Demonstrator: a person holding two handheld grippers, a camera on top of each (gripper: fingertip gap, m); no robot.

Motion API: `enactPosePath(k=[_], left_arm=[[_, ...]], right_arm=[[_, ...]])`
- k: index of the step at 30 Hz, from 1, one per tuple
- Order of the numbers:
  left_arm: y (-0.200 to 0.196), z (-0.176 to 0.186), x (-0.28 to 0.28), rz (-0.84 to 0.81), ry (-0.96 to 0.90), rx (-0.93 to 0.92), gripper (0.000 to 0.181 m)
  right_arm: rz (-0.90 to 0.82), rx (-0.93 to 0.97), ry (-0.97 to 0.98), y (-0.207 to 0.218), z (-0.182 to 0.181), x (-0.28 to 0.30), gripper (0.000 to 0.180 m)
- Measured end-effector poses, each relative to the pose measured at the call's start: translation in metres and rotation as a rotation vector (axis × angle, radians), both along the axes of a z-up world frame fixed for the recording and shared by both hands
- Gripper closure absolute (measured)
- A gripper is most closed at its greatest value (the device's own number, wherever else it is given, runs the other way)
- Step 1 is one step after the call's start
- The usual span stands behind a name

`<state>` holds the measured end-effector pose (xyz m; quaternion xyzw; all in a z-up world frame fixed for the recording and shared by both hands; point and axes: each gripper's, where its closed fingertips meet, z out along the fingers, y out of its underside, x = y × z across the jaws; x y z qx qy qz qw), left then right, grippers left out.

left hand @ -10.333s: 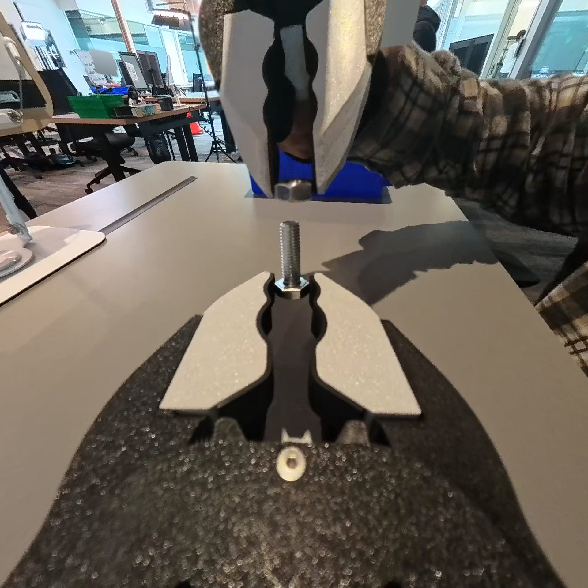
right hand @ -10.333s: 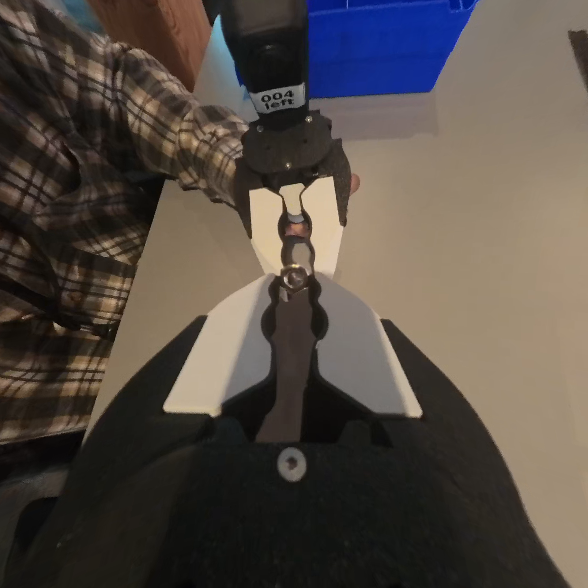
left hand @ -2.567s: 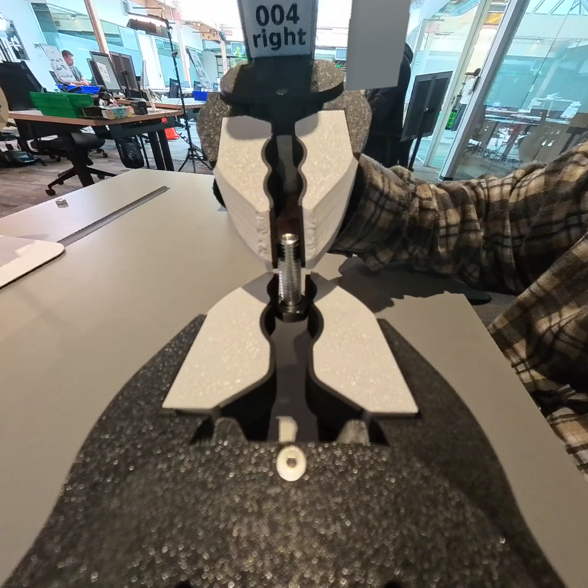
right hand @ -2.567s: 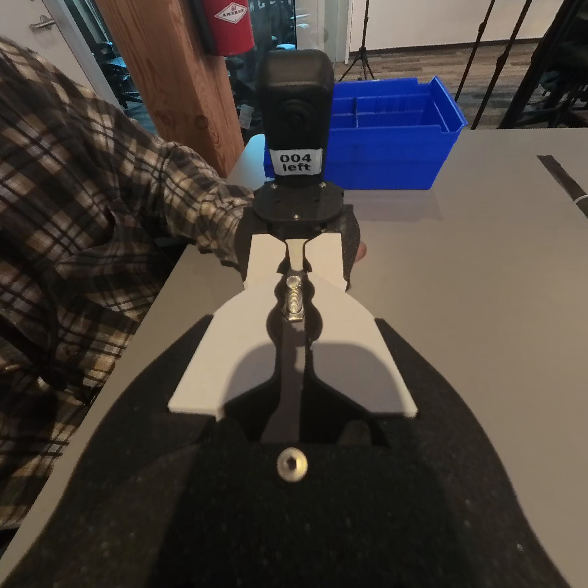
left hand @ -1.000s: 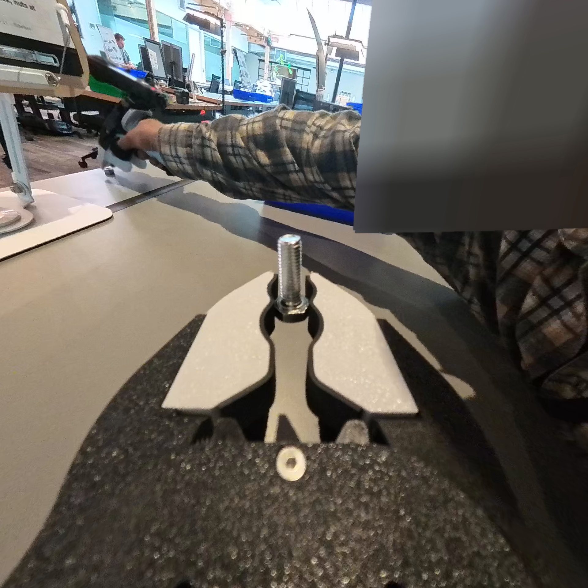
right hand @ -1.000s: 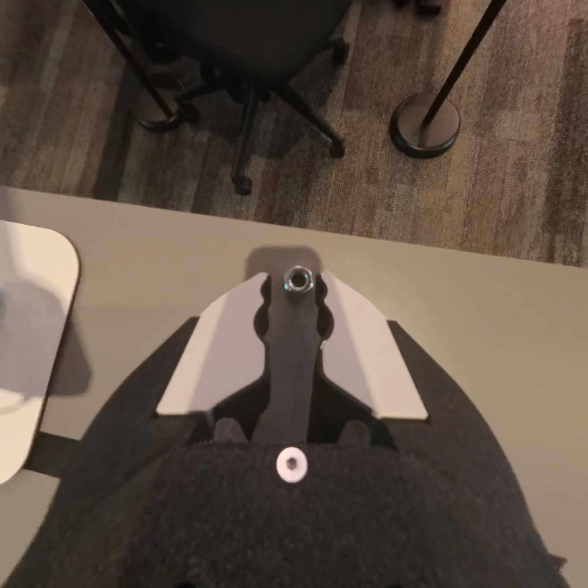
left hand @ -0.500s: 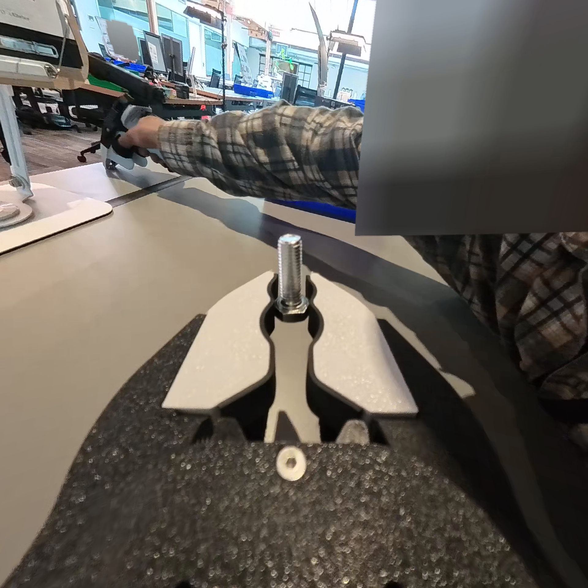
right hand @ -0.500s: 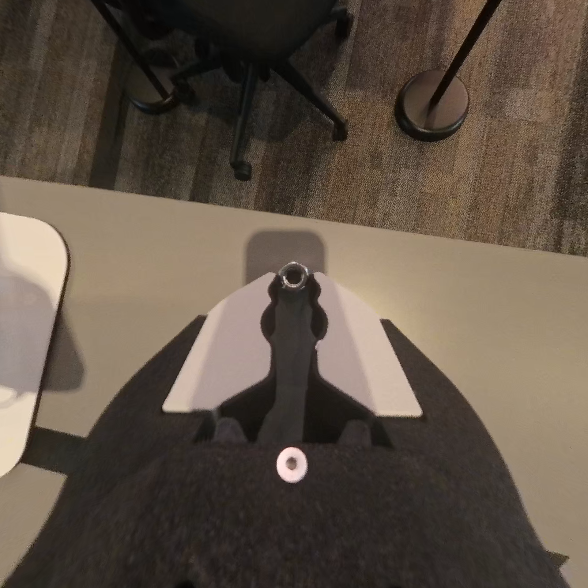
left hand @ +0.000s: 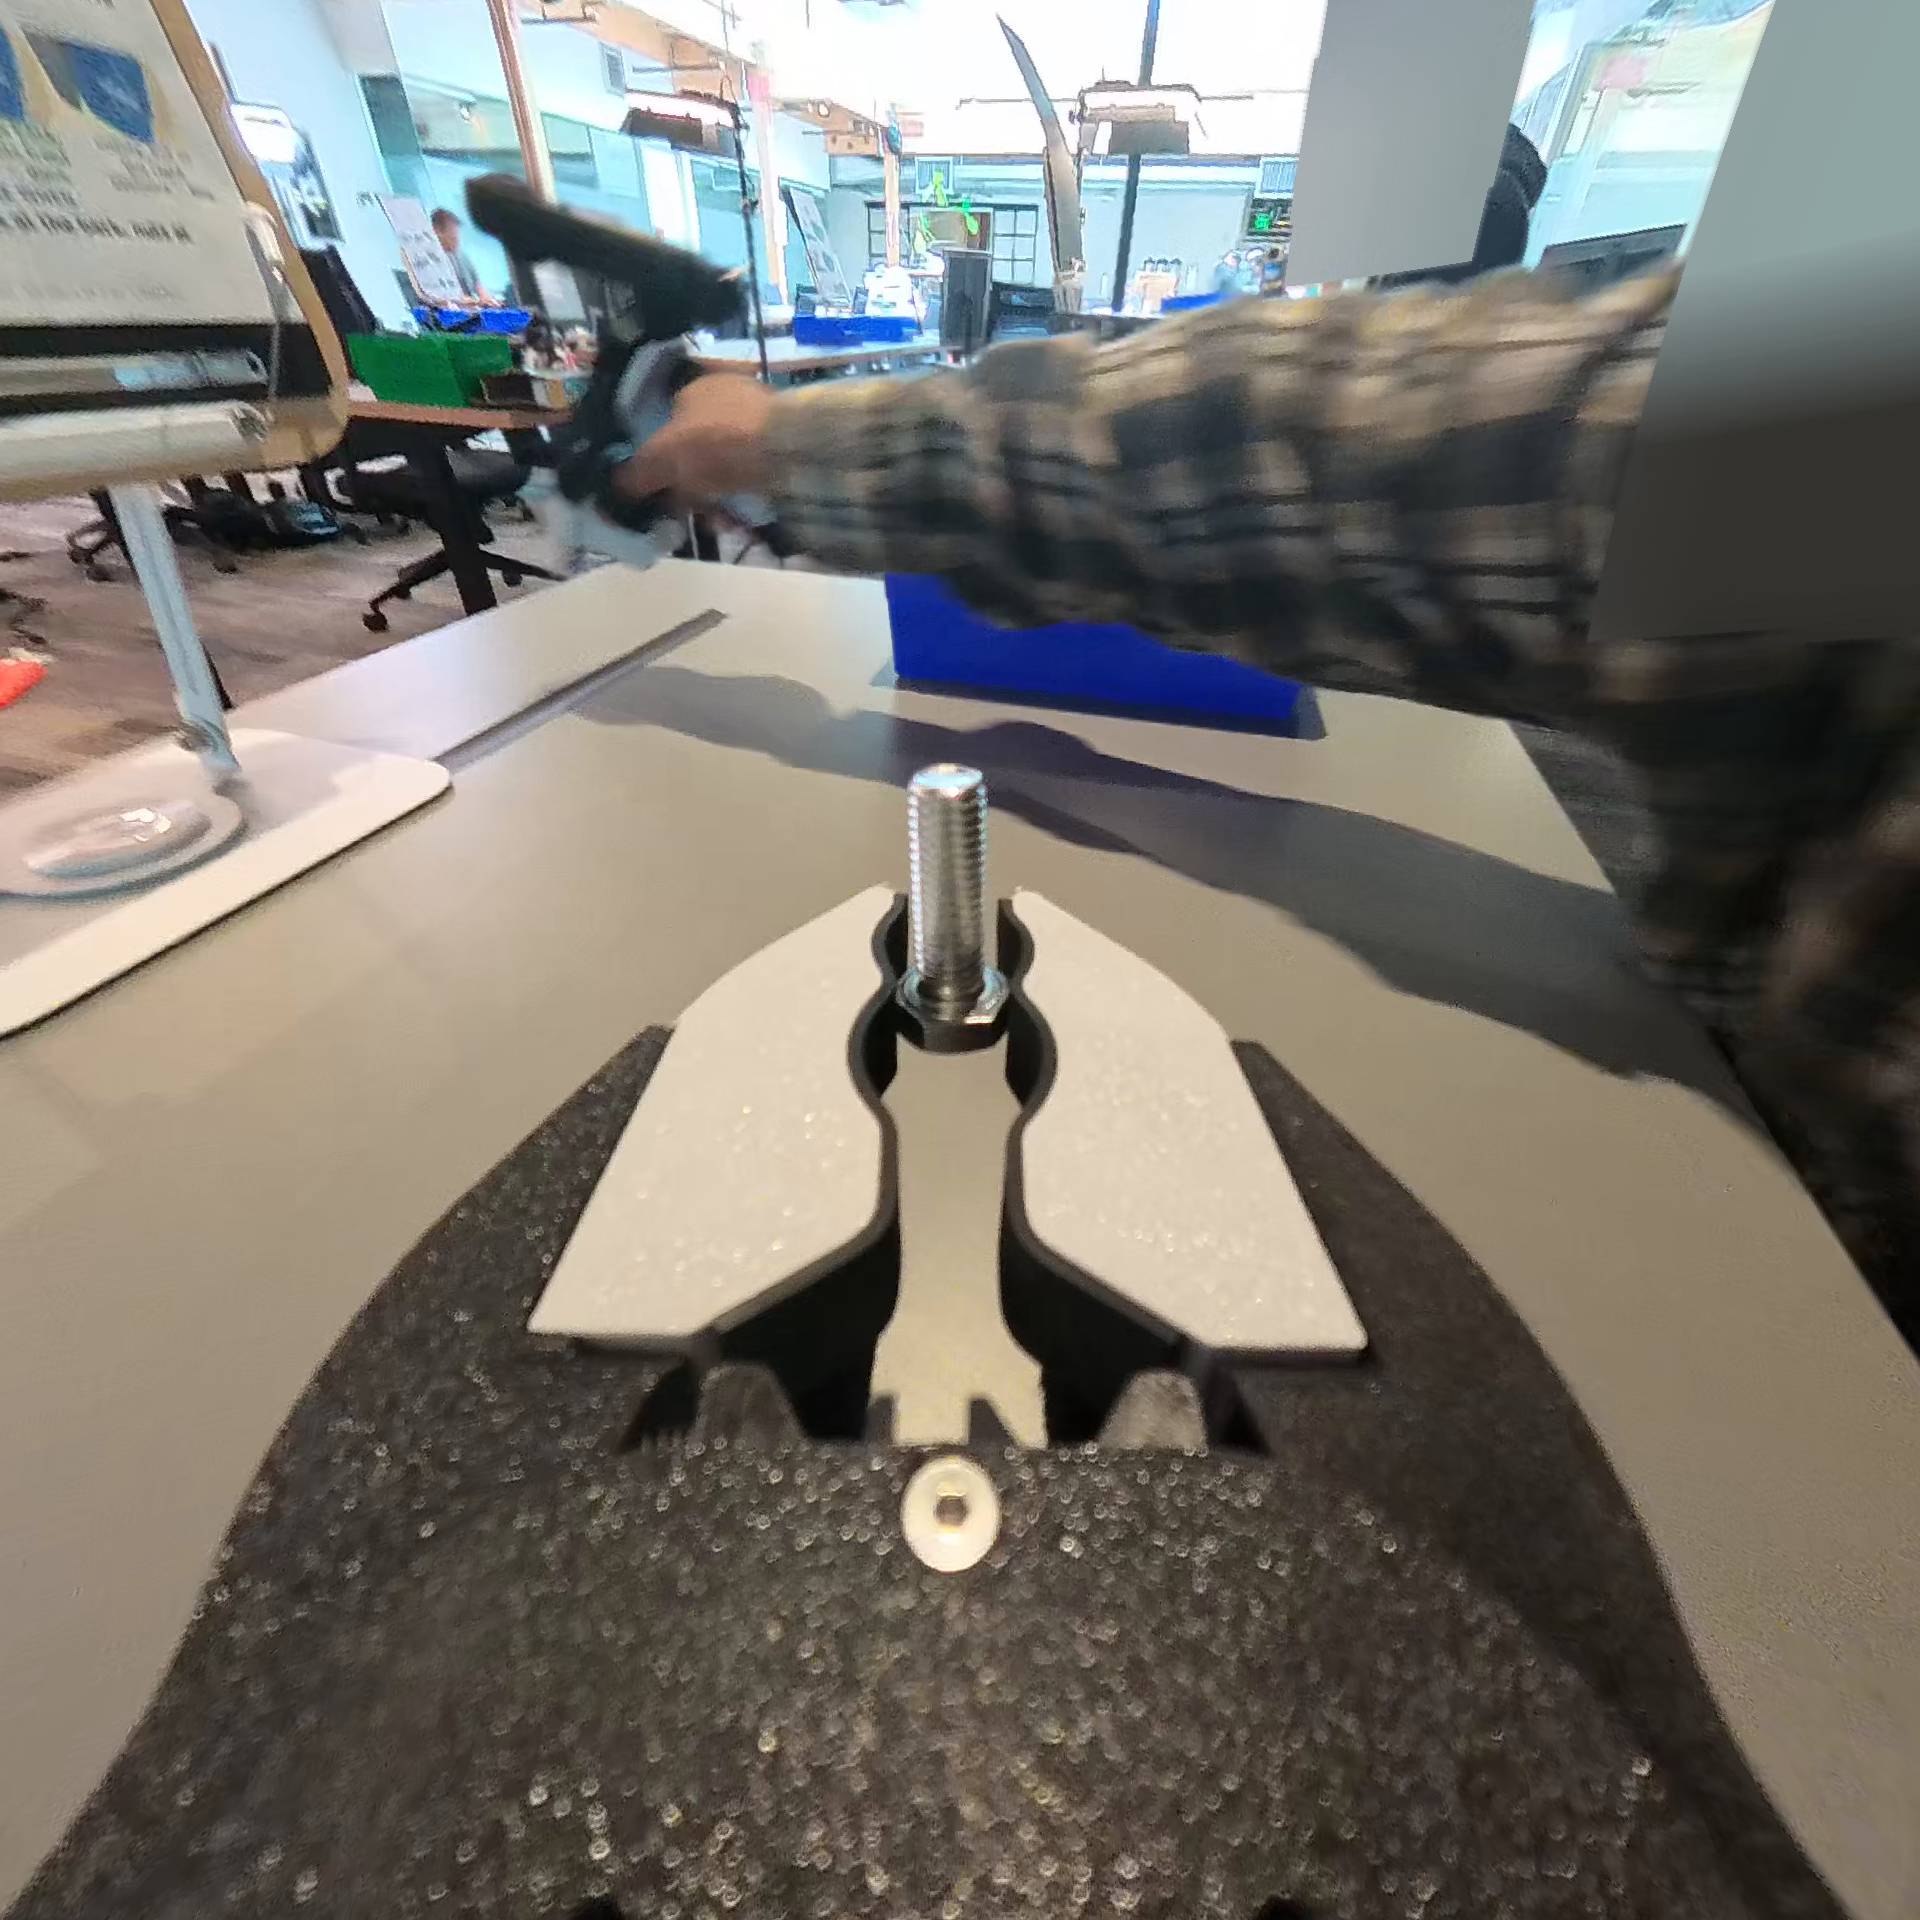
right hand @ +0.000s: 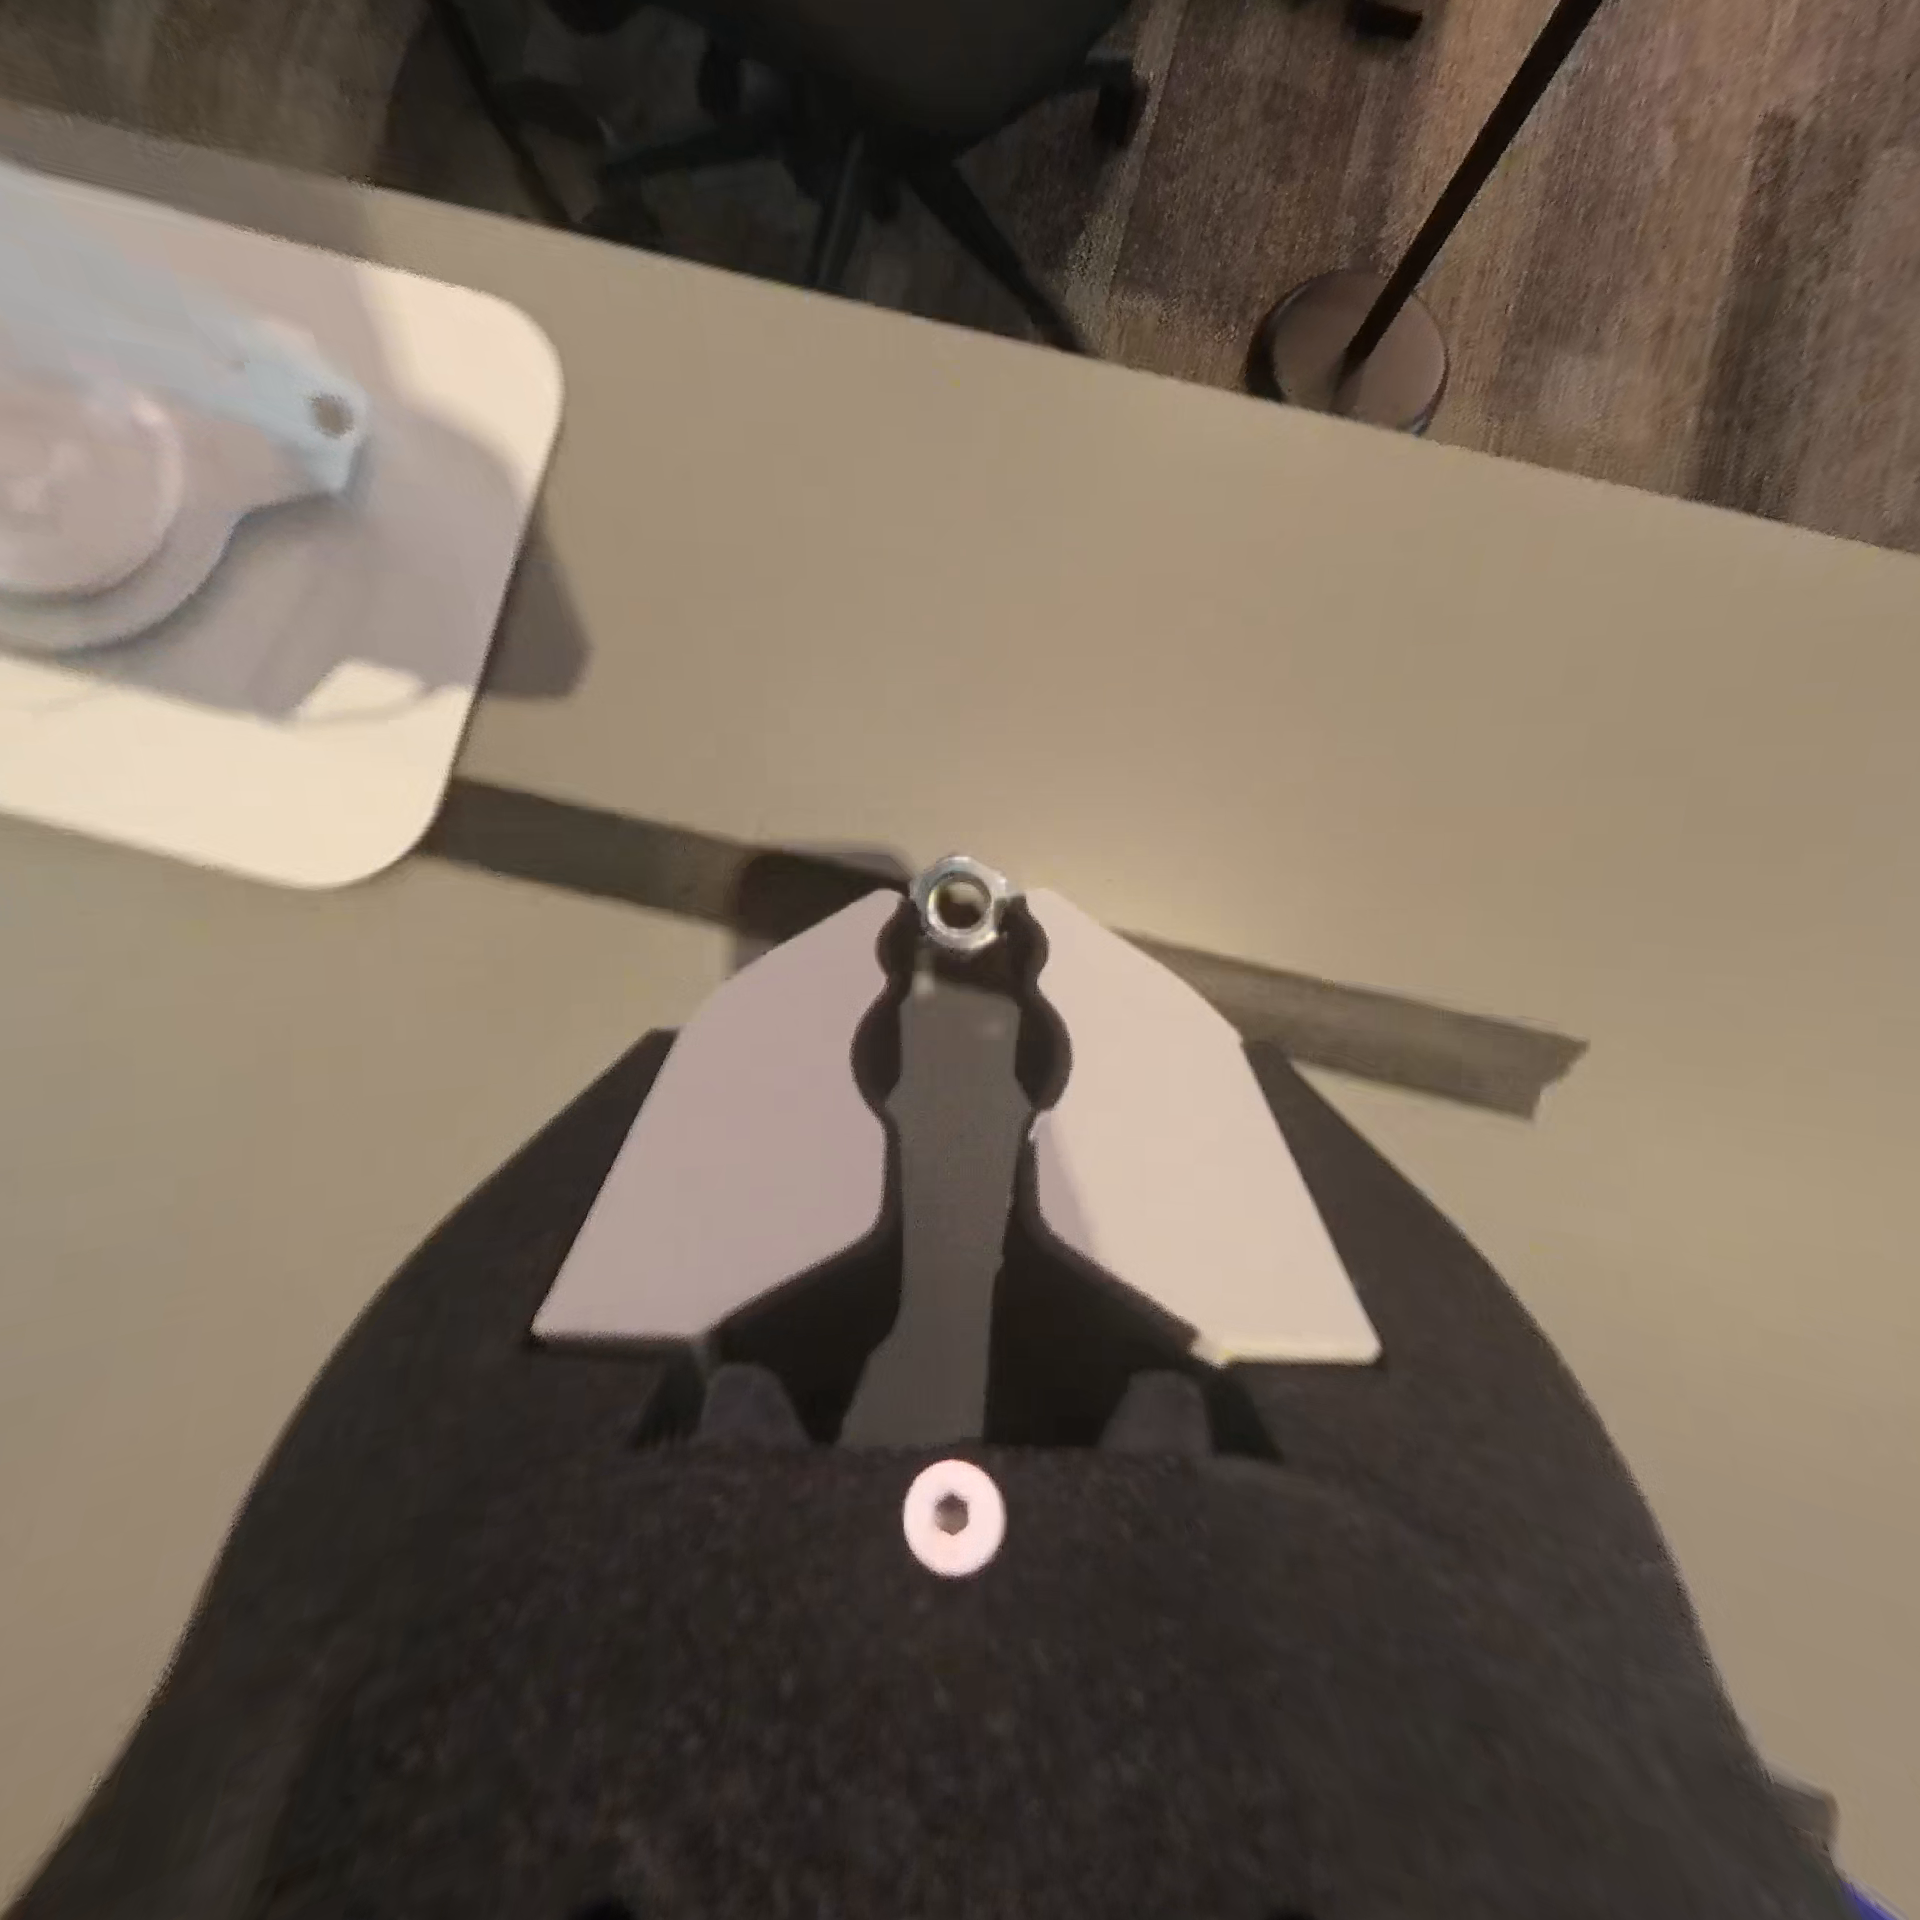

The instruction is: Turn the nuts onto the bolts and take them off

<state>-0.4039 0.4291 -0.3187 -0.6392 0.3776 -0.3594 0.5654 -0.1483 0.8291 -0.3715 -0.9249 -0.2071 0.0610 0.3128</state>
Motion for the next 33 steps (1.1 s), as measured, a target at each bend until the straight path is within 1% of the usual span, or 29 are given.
enactPosePath(k=[3,6,10,13,15,17,20,23,25,28,33], left_arm=[[0.001,0.0,-0.003,0.02,0.021,0.021,0.166],[0.002,-0.001,-0.005,0.036,0.04,0.038,0.166],[0.003,-0.002,-0.007,0.042,0.054,0.045,0.166],[0.004,-0.003,-0.008,0.035,0.058,0.039,0.166],[0.003,-0.005,-0.008,0.024,0.055,0.039,0.166],[0.002,-0.005,-0.006,0.01,0.045,0.036,0.166],[0.001,-0.006,-0.003,-0.012,0.025,0.028,0.166],[0.0,-0.007,-0.001,-0.021,0.027,0.033,0.166],[-0.001,-0.008,0.001,-0.027,0.031,0.04,0.166],[-0.002,-0.01,0.003,-0.038,0.037,0.04,0.166],[-0.003,-0.015,0.005,-0.055,0.048,0.028,0.166]], right_arm=[[0.056,0.037,-0.02,-0.044,0.026,-0.011,0.163],[0.153,0.064,-0.049,-0.092,0.047,-0.031,0.163],[0.329,0.086,-0.098,-0.165,0.061,-0.059,0.163],[0.488,0.074,-0.105,-0.222,0.059,-0.08,0.163],[0.597,0.047,-0.106,-0.259,0.05,-0.091,0.163],[0.735,0.017,-0.092,-0.293,0.037,-0.103,0.163],[0.931,-0.052,-0.08,-0.334,0.008,-0.118,0.163],[1.109,-0.107,-0.078,-0.358,-0.017,-0.13,0.163],[1.186,-0.134,-0.074,-0.365,-0.028,-0.137,0.163],[1.269,-0.165,-0.056,-0.368,-0.039,-0.143,0.163],[1.335,-0.201,-0.074,-0.369,-0.058,-0.142,0.163]])
